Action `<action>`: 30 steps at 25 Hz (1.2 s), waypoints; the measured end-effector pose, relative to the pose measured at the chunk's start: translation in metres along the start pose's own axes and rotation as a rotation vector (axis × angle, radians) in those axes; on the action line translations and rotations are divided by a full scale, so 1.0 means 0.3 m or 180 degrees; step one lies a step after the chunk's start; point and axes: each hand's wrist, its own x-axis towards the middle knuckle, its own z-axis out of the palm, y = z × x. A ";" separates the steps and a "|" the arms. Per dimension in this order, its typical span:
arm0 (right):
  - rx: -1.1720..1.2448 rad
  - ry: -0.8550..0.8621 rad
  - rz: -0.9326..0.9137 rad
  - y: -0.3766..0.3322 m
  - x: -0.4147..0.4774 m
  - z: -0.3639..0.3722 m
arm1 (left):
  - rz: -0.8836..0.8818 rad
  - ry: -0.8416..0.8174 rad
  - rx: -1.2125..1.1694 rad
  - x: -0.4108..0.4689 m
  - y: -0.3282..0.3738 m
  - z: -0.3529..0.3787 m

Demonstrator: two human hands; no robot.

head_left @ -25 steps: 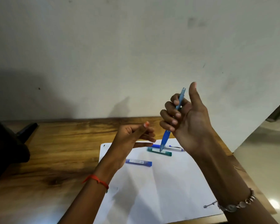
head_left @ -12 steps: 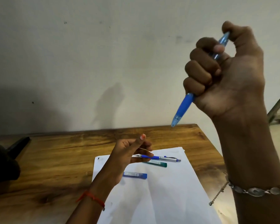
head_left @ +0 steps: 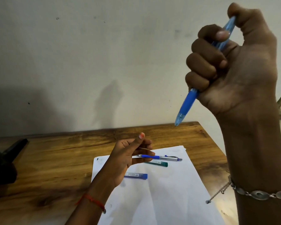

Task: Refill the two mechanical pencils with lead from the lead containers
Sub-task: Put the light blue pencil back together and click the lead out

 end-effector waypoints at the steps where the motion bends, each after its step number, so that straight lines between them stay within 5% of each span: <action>1: -0.0049 0.0016 0.0043 0.004 -0.001 0.004 | -0.0011 0.0003 0.0004 0.001 -0.002 -0.001; 13: 0.0005 0.0056 0.0376 0.025 0.003 0.033 | -0.0044 0.0056 -0.0032 0.010 -0.006 -0.009; 30: 0.0132 0.0330 0.0059 0.032 0.011 0.017 | -0.0050 0.0028 0.0009 0.015 -0.002 -0.015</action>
